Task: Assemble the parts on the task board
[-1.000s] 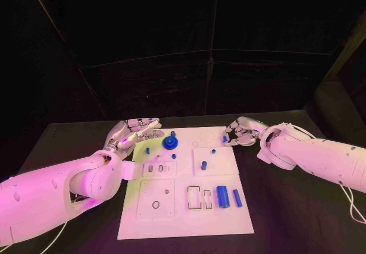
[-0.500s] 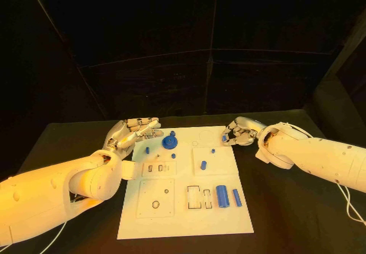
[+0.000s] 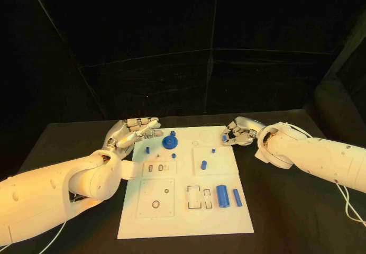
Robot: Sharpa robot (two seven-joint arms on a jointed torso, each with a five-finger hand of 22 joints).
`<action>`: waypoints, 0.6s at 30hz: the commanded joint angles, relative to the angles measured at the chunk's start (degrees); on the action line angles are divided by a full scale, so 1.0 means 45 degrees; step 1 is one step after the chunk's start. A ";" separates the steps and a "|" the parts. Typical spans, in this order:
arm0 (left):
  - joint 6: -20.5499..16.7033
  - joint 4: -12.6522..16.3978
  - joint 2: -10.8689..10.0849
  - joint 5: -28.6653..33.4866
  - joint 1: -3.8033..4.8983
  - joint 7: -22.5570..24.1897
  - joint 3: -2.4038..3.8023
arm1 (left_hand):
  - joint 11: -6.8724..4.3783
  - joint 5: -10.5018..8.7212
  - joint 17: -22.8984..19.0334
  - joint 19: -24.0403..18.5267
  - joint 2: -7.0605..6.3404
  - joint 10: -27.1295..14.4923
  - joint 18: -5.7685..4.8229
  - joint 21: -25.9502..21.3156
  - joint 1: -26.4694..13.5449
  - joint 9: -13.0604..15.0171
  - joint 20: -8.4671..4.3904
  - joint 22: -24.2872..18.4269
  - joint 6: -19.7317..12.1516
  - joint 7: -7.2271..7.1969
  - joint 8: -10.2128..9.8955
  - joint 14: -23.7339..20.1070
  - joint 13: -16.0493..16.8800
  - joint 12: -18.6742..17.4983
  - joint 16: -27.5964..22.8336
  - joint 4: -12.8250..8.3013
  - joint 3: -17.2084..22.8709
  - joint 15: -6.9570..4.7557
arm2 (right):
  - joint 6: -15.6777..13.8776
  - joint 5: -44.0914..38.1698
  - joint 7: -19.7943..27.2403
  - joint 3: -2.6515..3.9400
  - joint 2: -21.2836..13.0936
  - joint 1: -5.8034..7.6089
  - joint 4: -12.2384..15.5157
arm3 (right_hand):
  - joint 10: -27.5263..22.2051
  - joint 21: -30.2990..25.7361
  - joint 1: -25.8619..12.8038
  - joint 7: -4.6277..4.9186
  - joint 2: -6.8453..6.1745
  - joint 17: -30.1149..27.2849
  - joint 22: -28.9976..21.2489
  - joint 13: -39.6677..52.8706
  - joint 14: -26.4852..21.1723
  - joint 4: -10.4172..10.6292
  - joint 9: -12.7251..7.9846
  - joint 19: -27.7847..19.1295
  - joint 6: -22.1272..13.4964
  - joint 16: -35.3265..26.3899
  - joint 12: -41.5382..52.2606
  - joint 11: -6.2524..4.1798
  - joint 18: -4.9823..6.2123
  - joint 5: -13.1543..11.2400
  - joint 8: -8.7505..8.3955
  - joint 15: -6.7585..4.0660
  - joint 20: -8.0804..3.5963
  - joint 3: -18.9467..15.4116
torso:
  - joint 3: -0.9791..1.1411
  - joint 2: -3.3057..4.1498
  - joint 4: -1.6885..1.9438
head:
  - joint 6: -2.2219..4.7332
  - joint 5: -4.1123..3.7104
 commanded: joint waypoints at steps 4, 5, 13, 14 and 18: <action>0.0124 0.0023 -0.0016 -0.0089 0.0013 0.0072 0.0009 | -0.0017 -0.0051 0.0019 0.0096 0.0024 0.0083 0.0197 -0.0073 0.0068 0.0004 -0.0024 -0.0022 0.0100 -0.0020 0.0006 0.0109 -0.0017 -0.0009 -0.0084 -0.0041 -0.0021 0.0007 | -0.1302 0.0265 0.0463 0.0005 -0.0041 0.0014 0.0238 | 0.0728 0.0043 -0.0031 -0.0140 0.0325 0.2298 0.2171 0.2518 0.1114 -0.0028 0.0064 0.0496 0.0407 -0.0023 0.0038 -0.0182 -0.0209 0.0007 0.0201 -0.0170 -0.0166 0.0301 | 0.0006 0.0000 0.0005 | 0.0020 0.0004; 0.0122 0.0026 -0.0025 -0.0090 0.0013 0.0074 0.0009 | -0.0017 -0.0051 0.0019 0.0097 0.0026 0.0083 0.0197 -0.0074 0.0066 0.0003 -0.0024 -0.0022 0.0100 -0.0019 0.0005 0.0109 -0.0018 -0.0010 -0.0086 -0.0041 -0.0020 0.0008 | -0.1524 0.0320 0.0504 0.0006 -0.0068 0.0013 0.0317 | 0.0731 0.0048 -0.0025 -0.0160 0.0363 0.2304 0.2187 0.2521 0.1115 -0.0045 0.0068 0.0508 0.0447 -0.0021 0.0040 -0.0202 -0.0212 0.0024 0.0218 -0.0189 -0.0184 0.0360 | 0.0013 -0.0003 -0.0003 | 0.0020 0.0024; 0.0080 0.0061 -0.0179 -0.0090 0.0015 0.0089 0.0009 | -0.0016 -0.0050 0.0019 0.0098 0.0029 0.0083 0.0196 -0.0076 0.0063 0.0003 -0.0025 -0.0024 0.0100 -0.0018 0.0004 0.0110 -0.0018 -0.0011 -0.0090 -0.0041 -0.0019 0.0008 | -0.2559 0.0446 -0.0211 0.0013 -0.0415 0.0026 0.1619 | 0.0662 0.0059 -0.0107 -0.0211 0.0528 0.2294 0.2217 0.2420 0.1114 -0.0114 0.0052 0.0532 0.0516 -0.0029 -0.0098 -0.0262 -0.0220 -0.0047 0.0221 -0.0260 -0.0273 0.0704 | -0.0020 -0.0059 -0.0016 | 0.0050 0.0023; 0.0075 0.0068 -0.0201 -0.0090 0.0015 0.0090 0.0009 | -0.0016 -0.0050 0.0019 0.0098 0.0029 0.0083 0.0196 -0.0076 0.0063 0.0003 -0.0025 -0.0024 0.0100 -0.0018 0.0004 0.0110 -0.0018 -0.0011 -0.0090 -0.0041 -0.0019 0.0008 | -0.2602 0.0415 -0.0395 0.0014 -0.0447 0.0029 0.1809 | 0.0653 0.0057 -0.0144 -0.0211 0.0539 0.2289 0.2213 0.2406 0.1113 -0.0110 0.0047 0.0529 0.0508 -0.0032 -0.0116 -0.0263 -0.0219 -0.0131 0.0212 -0.0263 -0.0279 0.0736 | -0.0031 -0.0072 -0.0010 | 0.0051 0.0020; 0.0051 0.0100 -0.0303 -0.0090 0.0019 0.0087 0.0009 | -0.0016 -0.0050 0.0019 0.0098 0.0029 0.0083 0.0196 -0.0076 0.0063 0.0003 -0.0025 -0.0024 0.0100 -0.0018 0.0004 0.0110 -0.0018 -0.0011 -0.0090 -0.0041 -0.0019 0.0008 | -0.2721 0.0201 -0.1239 0.0019 -0.0494 0.0059 0.2624 | 0.0621 0.0052 -0.0278 -0.0212 0.0542 0.2271 0.2203 0.2356 0.1108 -0.0104 0.0030 0.0522 0.0494 -0.0041 -0.0186 -0.0267 -0.0217 -0.0400 0.0186 -0.0270 -0.0294 0.0832 | -0.0077 -0.0127 -0.0004 | 0.0016 0.0030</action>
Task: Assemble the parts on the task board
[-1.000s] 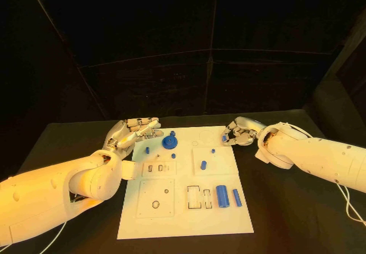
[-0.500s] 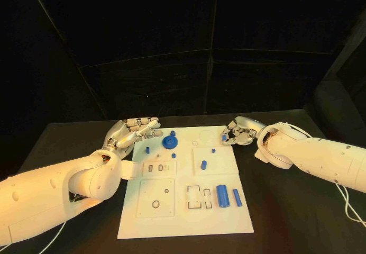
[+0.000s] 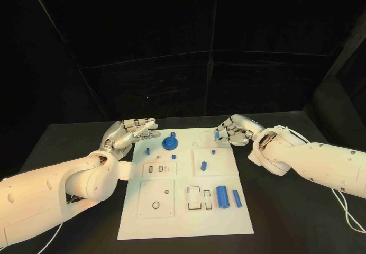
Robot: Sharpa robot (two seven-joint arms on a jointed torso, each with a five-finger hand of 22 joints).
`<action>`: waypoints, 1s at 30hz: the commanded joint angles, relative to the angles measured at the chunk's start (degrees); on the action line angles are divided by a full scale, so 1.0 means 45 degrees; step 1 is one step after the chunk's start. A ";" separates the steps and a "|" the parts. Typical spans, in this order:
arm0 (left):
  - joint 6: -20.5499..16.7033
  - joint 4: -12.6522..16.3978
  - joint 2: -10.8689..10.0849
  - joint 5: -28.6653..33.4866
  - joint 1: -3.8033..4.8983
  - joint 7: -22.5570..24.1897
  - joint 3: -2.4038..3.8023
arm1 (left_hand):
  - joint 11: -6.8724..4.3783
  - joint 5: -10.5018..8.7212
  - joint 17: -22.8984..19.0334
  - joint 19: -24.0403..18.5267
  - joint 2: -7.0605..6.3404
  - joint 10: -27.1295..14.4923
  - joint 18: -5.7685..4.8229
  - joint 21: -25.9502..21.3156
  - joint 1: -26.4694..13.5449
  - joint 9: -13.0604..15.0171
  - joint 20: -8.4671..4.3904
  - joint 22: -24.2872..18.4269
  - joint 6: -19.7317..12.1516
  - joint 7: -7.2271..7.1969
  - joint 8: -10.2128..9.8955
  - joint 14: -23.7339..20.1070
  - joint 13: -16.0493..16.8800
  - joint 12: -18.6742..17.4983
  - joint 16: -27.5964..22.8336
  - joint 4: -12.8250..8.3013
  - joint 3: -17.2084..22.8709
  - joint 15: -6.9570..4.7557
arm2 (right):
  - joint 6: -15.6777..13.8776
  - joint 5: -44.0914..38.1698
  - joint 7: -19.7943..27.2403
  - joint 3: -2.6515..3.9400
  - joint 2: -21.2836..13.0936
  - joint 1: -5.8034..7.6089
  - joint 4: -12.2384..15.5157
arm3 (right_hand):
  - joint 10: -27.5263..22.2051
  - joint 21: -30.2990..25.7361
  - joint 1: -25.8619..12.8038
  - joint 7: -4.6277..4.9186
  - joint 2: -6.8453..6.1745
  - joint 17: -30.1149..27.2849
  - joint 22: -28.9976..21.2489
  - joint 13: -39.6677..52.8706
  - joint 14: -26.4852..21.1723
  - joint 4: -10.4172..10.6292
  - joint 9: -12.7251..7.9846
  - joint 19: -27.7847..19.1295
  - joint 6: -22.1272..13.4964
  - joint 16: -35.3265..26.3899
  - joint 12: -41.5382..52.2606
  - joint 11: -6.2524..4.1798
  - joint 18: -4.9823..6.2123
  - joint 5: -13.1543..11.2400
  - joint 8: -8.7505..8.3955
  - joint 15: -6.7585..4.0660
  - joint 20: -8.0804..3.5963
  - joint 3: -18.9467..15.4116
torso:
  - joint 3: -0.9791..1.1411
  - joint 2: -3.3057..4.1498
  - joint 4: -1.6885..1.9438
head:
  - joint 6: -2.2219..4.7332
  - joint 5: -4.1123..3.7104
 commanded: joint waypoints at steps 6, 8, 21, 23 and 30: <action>0.0137 -0.0004 -0.0190 -0.0088 0.0028 0.0109 0.0009 | -0.0017 -0.0050 0.0021 0.0098 0.0029 0.0084 0.0194 -0.0081 0.0062 0.0002 -0.0025 -0.0019 0.0101 -0.0022 0.0003 0.0107 -0.0019 -0.0013 -0.0098 -0.0045 -0.0020 0.0010 | -0.0545 -0.0479 -0.2195 0.0018 0.0581 0.0105 0.1415 | 0.0597 0.0042 -0.0140 -0.0154 0.0153 0.2232 0.2181 0.2315 0.1098 -0.0004 -0.0003 0.0520 0.0177 -0.0058 -0.0112 -0.0084 -0.0212 -0.0154 -0.0013 -0.0090 -0.0098 0.0118 | -0.0146 -0.0200 0.0066 | -0.0130 0.0139; 0.0190 -0.0033 -0.0229 -0.0088 0.0034 0.0127 0.0010 | -0.0020 -0.0053 0.0023 0.0099 0.0017 0.0093 0.0194 -0.0084 0.0049 0.0002 -0.0025 -0.0021 0.0106 -0.0025 0.0005 0.0118 -0.0018 -0.0011 -0.0098 -0.0044 -0.0030 0.0008 | -0.0384 -0.0590 -0.2328 0.0018 0.0946 0.0111 0.1495 | 0.0603 0.0045 -0.0154 -0.0153 0.0138 0.2235 0.2189 0.2321 0.1098 -0.0008 -0.0005 0.0525 0.0172 -0.0057 -0.0105 -0.0083 -0.0214 -0.0172 -0.0018 -0.0090 -0.0099 0.0123 | -0.0179 -0.0229 0.0086 | -0.0144 0.0156; 0.0065 -0.0190 -0.0283 0.0000 0.0117 0.0193 0.0012 | -0.0032 -0.0052 0.0021 0.0083 0.0009 0.0125 0.0188 -0.0112 0.0015 0.0004 -0.0023 -0.0037 0.0128 -0.0046 0.0011 0.0113 -0.0016 -0.0007 -0.0136 -0.0044 -0.0044 0.0012 | 0.0647 -0.2081 -0.3815 -0.0331 0.3609 0.0033 0.0556 | 0.0574 0.0023 -0.0158 -0.0159 0.0155 0.2198 0.2132 0.2282 0.1090 -0.0038 -0.0010 0.0485 0.0171 -0.0073 -0.0159 -0.0087 -0.0200 -0.0192 -0.0026 -0.0092 -0.0101 0.0191 | -0.0466 -0.0361 0.0327 | -0.0480 0.0622; 0.0049 -0.0183 -0.0282 0.0007 0.0131 0.0191 0.0013 | -0.0033 -0.0052 0.0014 0.0070 0.0009 0.0132 0.0185 -0.0128 0.0010 0.0003 -0.0019 -0.0044 0.0133 -0.0046 0.0012 0.0086 -0.0017 -0.0009 -0.0166 -0.0049 -0.0045 0.0020 | 0.0722 -0.2216 -0.3967 -0.0410 0.3817 -0.0028 0.0494 | 0.0570 0.0022 -0.0158 -0.0159 0.0154 0.2192 0.2129 0.2277 0.1089 -0.0039 -0.0010 0.0482 0.0172 -0.0075 -0.0165 -0.0087 -0.0200 -0.0190 -0.0026 -0.0092 -0.0101 0.0192 | -0.0497 -0.0340 0.0341 | -0.0484 0.0667; 0.0036 -0.0159 -0.0311 0.0016 0.0205 0.0192 0.0014 | -0.0029 -0.0050 -0.0005 0.0027 0.0010 0.0141 0.0180 -0.0173 0.0003 0.0001 -0.0007 -0.0065 0.0139 -0.0045 0.0008 0.0012 -0.0019 -0.0018 -0.0246 -0.0066 -0.0045 0.0040 | 0.0843 -0.2685 -0.4288 -0.0524 0.4274 -0.0353 0.0363 | 0.0557 0.0009 -0.0171 -0.0156 0.0140 0.2160 0.2097 0.2258 0.1081 -0.0048 -0.0011 0.0459 0.0173 -0.0088 -0.0190 -0.0086 -0.0192 -0.0175 -0.0028 -0.0094 -0.0103 0.0204 | -0.0471 -0.0327 0.0287 | -0.0609 0.0920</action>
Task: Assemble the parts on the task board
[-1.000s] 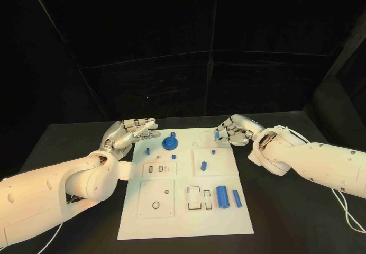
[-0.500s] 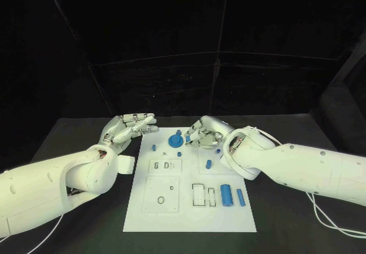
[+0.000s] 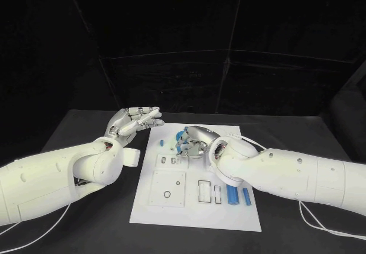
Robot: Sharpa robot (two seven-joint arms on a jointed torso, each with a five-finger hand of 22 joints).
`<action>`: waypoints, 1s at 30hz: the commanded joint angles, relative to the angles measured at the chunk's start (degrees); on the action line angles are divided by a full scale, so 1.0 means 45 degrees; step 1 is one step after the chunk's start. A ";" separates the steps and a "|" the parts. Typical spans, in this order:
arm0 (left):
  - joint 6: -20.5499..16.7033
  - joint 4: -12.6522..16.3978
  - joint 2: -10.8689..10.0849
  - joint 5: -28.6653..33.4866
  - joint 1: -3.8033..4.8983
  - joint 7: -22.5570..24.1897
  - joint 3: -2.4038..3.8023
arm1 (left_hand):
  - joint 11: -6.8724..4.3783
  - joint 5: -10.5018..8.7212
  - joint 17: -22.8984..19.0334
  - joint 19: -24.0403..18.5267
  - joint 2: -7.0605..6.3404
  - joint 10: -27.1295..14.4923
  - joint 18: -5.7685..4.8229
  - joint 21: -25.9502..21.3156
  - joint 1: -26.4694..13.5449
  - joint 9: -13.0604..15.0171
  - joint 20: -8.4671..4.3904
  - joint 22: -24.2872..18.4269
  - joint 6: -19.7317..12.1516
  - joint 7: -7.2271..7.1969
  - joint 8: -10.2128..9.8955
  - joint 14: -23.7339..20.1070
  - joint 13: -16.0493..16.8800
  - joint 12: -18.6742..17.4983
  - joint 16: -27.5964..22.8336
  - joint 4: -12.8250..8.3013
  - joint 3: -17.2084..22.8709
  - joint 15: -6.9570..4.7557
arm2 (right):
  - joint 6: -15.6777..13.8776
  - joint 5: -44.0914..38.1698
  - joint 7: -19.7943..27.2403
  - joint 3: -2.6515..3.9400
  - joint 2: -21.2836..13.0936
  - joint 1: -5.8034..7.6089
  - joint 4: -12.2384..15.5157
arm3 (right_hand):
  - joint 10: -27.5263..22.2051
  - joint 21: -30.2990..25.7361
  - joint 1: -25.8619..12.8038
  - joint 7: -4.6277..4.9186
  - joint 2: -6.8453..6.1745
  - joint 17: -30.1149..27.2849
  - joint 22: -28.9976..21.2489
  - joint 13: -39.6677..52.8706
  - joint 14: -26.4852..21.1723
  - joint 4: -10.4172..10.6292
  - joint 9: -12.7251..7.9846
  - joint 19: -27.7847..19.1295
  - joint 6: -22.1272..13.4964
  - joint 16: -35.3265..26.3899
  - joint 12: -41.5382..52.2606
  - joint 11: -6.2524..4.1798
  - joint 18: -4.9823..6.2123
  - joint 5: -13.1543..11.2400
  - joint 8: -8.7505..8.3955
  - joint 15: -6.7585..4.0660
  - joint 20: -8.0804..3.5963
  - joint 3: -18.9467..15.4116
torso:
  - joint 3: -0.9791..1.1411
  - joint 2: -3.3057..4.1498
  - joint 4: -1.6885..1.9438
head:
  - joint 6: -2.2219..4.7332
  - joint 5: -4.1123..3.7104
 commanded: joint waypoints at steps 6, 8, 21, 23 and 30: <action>0.0085 0.0009 0.0017 -0.0007 0.0097 0.0160 0.0013 | 0.0018 -0.0049 -0.0021 0.0028 0.0010 0.0095 0.0180 -0.0048 0.0002 0.0001 -0.0007 -0.0014 0.0093 0.0001 0.0008 -0.0080 -0.0019 -0.0019 -0.0081 -0.0063 -0.0042 0.0041 | 0.0471 -0.0873 -0.0535 -0.0022 0.0333 -0.0206 -0.0202 | 0.0549 0.0007 -0.0107 -0.0120 0.0016 0.2154 0.2092 0.2236 0.1080 -0.0025 0.0018 0.0410 0.0206 -0.0092 -0.0082 -0.0086 -0.0191 0.0057 0.0080 -0.0096 -0.0061 0.0085 | 0.0029 0.0025 -0.0030 | -0.0159 0.0201; 0.0094 0.0003 0.0030 -0.0007 0.0100 0.0158 0.0013 | 0.0019 -0.0050 -0.0022 0.0024 0.0010 0.0097 0.0180 -0.0052 0.0001 0.0001 -0.0006 -0.0015 0.0094 0.0001 0.0008 -0.0084 -0.0019 -0.0020 -0.0088 -0.0065 -0.0042 0.0042 | 0.0490 -0.0886 -0.0527 -0.0024 0.0373 -0.0232 -0.0213 | 0.0549 0.0007 -0.0107 -0.0120 0.0016 0.2154 0.2092 0.2236 0.1080 -0.0025 0.0018 0.0410 0.0206 -0.0092 -0.0082 -0.0086 -0.0191 0.0057 0.0080 -0.0096 -0.0061 0.0085 | 0.0026 0.0031 -0.0029 | -0.0161 0.0219; 0.0115 -0.0057 0.0113 -0.0004 0.0109 0.0139 0.0014 | 0.0019 -0.0049 -0.0023 0.0021 0.0012 0.0099 0.0180 -0.0057 -0.0002 0.0001 -0.0005 -0.0017 0.0095 0.0002 0.0007 -0.0086 -0.0019 -0.0020 -0.0094 -0.0065 -0.0042 0.0043 | 0.0996 -0.1000 -0.0599 -0.0033 0.0505 -0.0322 -0.0342 | 0.0544 0.0002 -0.0180 -0.0116 -0.0039 0.2148 0.2084 0.2230 0.1078 -0.0028 0.0013 0.0405 0.0204 -0.0097 -0.0094 -0.0083 -0.0190 0.0058 0.0072 -0.0095 -0.0061 0.0093 | 0.0060 0.0017 -0.0034 | -0.0234 0.0217; 0.0119 -0.0065 0.0126 -0.0004 0.0109 0.0136 0.0013 | 0.0019 -0.0049 -0.0024 0.0021 0.0012 0.0099 0.0180 -0.0057 -0.0003 0.0001 -0.0005 -0.0017 0.0095 0.0002 0.0007 -0.0087 -0.0019 -0.0020 -0.0095 -0.0065 -0.0042 0.0043 | 0.1058 -0.1006 -0.0615 -0.0035 0.0513 -0.0333 -0.0366 | 0.0545 0.0002 -0.0187 -0.0116 -0.0046 0.2149 0.2083 0.2230 0.1079 -0.0028 0.0013 0.0404 0.0203 -0.0096 -0.0094 -0.0082 -0.0189 0.0056 0.0071 -0.0094 -0.0061 0.0093 | 0.0060 0.0016 -0.0023 | -0.0242 0.0207; 0.0129 -0.0083 0.0147 -0.0003 0.0109 0.0122 0.0012 | 0.0020 -0.0050 -0.0024 0.0020 0.0013 0.0100 0.0180 -0.0059 -0.0004 0.0000 -0.0004 -0.0018 0.0096 0.0003 0.0007 -0.0087 -0.0019 -0.0021 -0.0097 -0.0065 -0.0043 0.0043 | 0.1340 -0.1156 -0.0794 -0.0036 0.0507 -0.0364 -0.0376 | 0.0508 -0.0009 -0.0303 -0.0091 -0.0131 0.2131 0.2061 0.2184 0.1075 -0.0022 -0.0009 0.0389 0.0140 -0.0106 -0.0159 -0.0066 -0.0185 0.0027 0.0024 -0.0085 -0.0058 0.0099 | 0.0059 0.0015 -0.0019 | -0.0256 0.0216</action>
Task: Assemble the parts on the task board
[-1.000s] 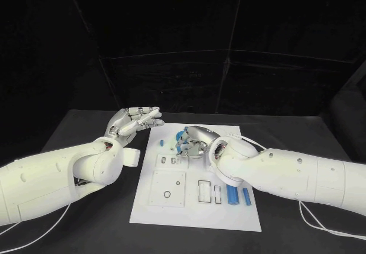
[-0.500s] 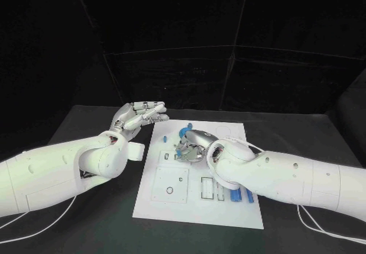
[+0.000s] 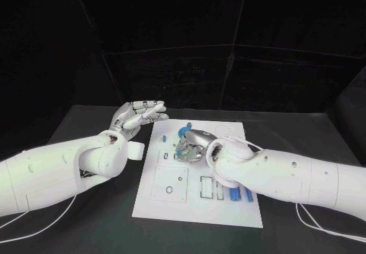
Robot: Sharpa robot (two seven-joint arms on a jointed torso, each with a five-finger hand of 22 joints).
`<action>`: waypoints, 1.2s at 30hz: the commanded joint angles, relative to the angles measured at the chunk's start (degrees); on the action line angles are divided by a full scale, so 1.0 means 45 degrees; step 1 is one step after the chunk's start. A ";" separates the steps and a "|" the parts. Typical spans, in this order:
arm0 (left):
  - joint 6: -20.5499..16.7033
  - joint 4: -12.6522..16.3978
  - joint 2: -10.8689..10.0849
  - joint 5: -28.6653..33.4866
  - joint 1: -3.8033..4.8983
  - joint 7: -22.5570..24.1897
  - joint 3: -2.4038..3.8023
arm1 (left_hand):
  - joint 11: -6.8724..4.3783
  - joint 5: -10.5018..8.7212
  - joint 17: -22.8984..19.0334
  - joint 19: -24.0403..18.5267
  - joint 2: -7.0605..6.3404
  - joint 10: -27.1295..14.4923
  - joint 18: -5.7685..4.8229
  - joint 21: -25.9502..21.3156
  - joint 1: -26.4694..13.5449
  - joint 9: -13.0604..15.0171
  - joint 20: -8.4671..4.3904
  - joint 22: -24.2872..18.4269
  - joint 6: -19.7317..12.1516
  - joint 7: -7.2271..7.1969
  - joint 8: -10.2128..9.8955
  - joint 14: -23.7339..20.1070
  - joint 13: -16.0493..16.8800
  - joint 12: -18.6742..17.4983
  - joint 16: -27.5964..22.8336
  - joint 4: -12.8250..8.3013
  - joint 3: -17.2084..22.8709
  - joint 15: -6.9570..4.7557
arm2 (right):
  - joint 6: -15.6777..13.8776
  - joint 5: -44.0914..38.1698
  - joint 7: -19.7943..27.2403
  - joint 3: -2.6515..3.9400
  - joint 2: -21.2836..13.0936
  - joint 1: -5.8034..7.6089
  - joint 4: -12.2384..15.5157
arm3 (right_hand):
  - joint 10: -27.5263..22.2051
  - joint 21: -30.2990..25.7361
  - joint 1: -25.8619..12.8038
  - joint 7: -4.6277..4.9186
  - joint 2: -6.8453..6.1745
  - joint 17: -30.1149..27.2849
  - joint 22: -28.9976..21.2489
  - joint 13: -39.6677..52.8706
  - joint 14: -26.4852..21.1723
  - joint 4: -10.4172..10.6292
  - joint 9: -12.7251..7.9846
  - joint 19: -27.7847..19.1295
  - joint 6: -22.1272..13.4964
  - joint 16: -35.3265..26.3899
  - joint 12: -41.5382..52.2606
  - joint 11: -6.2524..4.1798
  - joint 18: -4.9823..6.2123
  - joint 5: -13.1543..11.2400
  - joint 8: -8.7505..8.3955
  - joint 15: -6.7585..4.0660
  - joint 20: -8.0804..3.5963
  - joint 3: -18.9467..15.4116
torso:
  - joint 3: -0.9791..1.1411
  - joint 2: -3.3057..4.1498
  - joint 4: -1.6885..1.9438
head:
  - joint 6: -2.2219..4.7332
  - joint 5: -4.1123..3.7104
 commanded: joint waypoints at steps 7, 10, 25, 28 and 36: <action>0.0130 0.0005 0.0000 -0.0010 0.0022 0.0112 0.0010 | 0.0019 -0.0050 -0.0020 0.0020 0.0013 0.0100 0.0180 -0.0059 -0.0004 0.0000 -0.0004 -0.0021 0.0096 0.0003 0.0007 -0.0087 -0.0019 -0.0021 -0.0061 -0.0032 -0.0009 0.0043 | 0.0793 -0.0488 -0.0471 -0.0042 -0.0069 -0.0046 0.0022 | 0.0362 -0.0050 -0.0415 0.0021 -0.0245 0.2064 0.1971 0.2020 0.1059 0.0029 -0.0085 0.0323 -0.0205 -0.0092 -0.0301 0.0036 -0.0164 -0.0110 -0.0219 -0.0011 -0.0011 0.0053 | -0.0010 0.0000 0.0016 | 0.0002 0.0020; 0.0136 0.0005 -0.0006 -0.0010 0.0022 0.0109 0.0010 | 0.0020 -0.0049 -0.0021 0.0017 0.0018 0.0103 0.0181 -0.0065 -0.0008 0.0000 -0.0002 -0.0023 0.0097 0.0004 0.0006 -0.0089 -0.0020 -0.0022 -0.0069 -0.0032 -0.0009 0.0044 | 0.0880 -0.0578 -0.0522 -0.0043 -0.0089 -0.0047 0.0058 | 0.0336 -0.0058 -0.0446 0.0041 -0.0284 0.2044 0.1955 0.1989 0.1055 0.0027 -0.0090 0.0312 -0.0250 -0.0101 -0.0344 0.0054 -0.0161 -0.0115 -0.0248 0.0004 0.0003 0.0057 | -0.0011 0.0001 0.0021 | -0.0004 0.0034; 0.0150 0.0010 -0.0016 -0.0010 0.0022 0.0108 0.0009 | 0.0020 -0.0049 -0.0021 0.0016 0.0023 0.0106 0.0182 -0.0068 -0.0012 0.0000 -0.0001 -0.0025 0.0099 0.0005 0.0007 -0.0087 -0.0019 -0.0022 -0.0074 -0.0031 -0.0007 0.0044 | 0.1019 -0.0904 -0.0718 -0.0044 -0.0205 -0.0055 0.0254 | 0.0270 -0.0086 -0.0572 0.0121 -0.0488 0.2002 0.1900 0.1915 0.1045 0.0008 -0.0104 0.0273 -0.0444 -0.0123 -0.0449 0.0125 -0.0148 -0.0167 -0.0365 0.0066 0.0064 0.0054 | 0.0002 0.0007 0.0007 | -0.0036 0.0102; 0.0150 0.0009 -0.0016 -0.0010 0.0022 0.0107 0.0009 | 0.0020 -0.0049 -0.0021 0.0016 0.0023 0.0106 0.0182 -0.0068 -0.0012 0.0000 -0.0001 -0.0025 0.0099 0.0005 0.0007 -0.0087 -0.0019 -0.0022 -0.0074 -0.0031 -0.0007 0.0044 | 0.0994 -0.0979 -0.0749 -0.0044 -0.0225 -0.0055 0.0278 | 0.0240 -0.0095 -0.0605 0.0142 -0.0535 0.1997 0.1881 0.1879 0.1044 0.0008 -0.0107 0.0259 -0.0499 -0.0126 -0.0499 0.0143 -0.0143 -0.0180 -0.0395 0.0082 0.0078 0.0050 | 0.0001 0.0010 0.0008 | -0.0033 0.0107; 0.0154 -0.0006 -0.0003 -0.0010 0.0021 0.0101 0.0008 | 0.0020 -0.0049 -0.0021 0.0016 0.0023 0.0106 0.0182 -0.0068 -0.0012 0.0000 -0.0001 -0.0025 0.0099 0.0005 0.0007 -0.0087 -0.0019 -0.0022 -0.0074 -0.0031 -0.0007 0.0044 | 0.0864 -0.1118 -0.0808 -0.0044 -0.0252 -0.0055 0.0335 | 0.0156 -0.0124 -0.0785 0.0217 -0.0731 0.1955 0.1823 0.1775 0.1035 0.0055 -0.0114 0.0218 -0.0732 -0.0149 -0.0639 0.0212 -0.0129 -0.0309 -0.0506 0.0143 0.0137 -0.0015 | 0.0005 0.0015 0.0016 | -0.0029 0.0091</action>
